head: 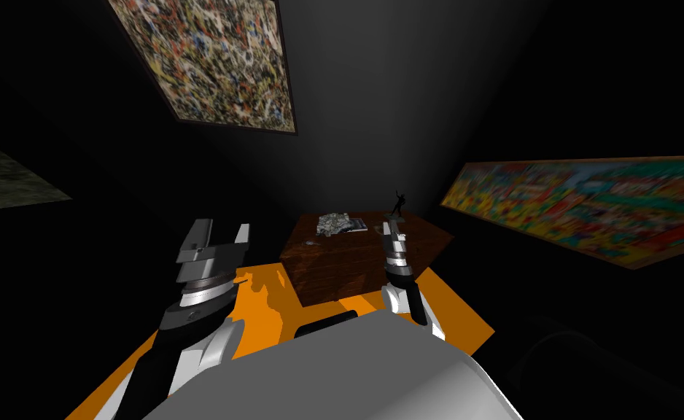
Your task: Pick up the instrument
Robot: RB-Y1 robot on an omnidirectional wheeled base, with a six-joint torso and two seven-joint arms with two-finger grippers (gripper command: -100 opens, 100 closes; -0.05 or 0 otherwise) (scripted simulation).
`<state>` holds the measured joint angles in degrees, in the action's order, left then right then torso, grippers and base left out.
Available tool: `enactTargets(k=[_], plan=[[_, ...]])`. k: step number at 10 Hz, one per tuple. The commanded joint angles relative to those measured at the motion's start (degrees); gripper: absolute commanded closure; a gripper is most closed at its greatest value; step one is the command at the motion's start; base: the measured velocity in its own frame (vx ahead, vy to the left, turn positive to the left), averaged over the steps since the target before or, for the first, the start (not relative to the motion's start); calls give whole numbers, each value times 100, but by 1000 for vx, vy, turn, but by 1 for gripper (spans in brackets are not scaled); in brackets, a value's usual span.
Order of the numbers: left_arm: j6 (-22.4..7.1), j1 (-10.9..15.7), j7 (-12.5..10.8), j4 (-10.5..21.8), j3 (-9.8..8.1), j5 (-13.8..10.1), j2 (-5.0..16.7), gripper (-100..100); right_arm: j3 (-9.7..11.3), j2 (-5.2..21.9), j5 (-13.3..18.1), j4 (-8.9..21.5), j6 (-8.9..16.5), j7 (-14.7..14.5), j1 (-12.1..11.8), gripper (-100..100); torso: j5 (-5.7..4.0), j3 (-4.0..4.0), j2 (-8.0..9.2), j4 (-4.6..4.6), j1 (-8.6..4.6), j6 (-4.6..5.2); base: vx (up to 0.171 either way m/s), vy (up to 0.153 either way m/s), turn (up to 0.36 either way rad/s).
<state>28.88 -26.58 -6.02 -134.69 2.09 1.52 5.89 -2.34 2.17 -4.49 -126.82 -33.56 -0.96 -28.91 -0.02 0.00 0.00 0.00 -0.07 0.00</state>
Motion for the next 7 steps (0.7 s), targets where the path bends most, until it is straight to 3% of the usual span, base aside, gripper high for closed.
enactTargets(k=[1,7], plan=[[-279,89,55,110,-25,-14,86,-100,0,0,0,0,0,0,0,0,0,0,0,0,0,0,-1,-22,-27],[-1223,381,208,283,-137,-77,275,-100,0,0,0,0,0,0,0,0,0,-1,-1,0,-2,0,-3,-25,-23]])
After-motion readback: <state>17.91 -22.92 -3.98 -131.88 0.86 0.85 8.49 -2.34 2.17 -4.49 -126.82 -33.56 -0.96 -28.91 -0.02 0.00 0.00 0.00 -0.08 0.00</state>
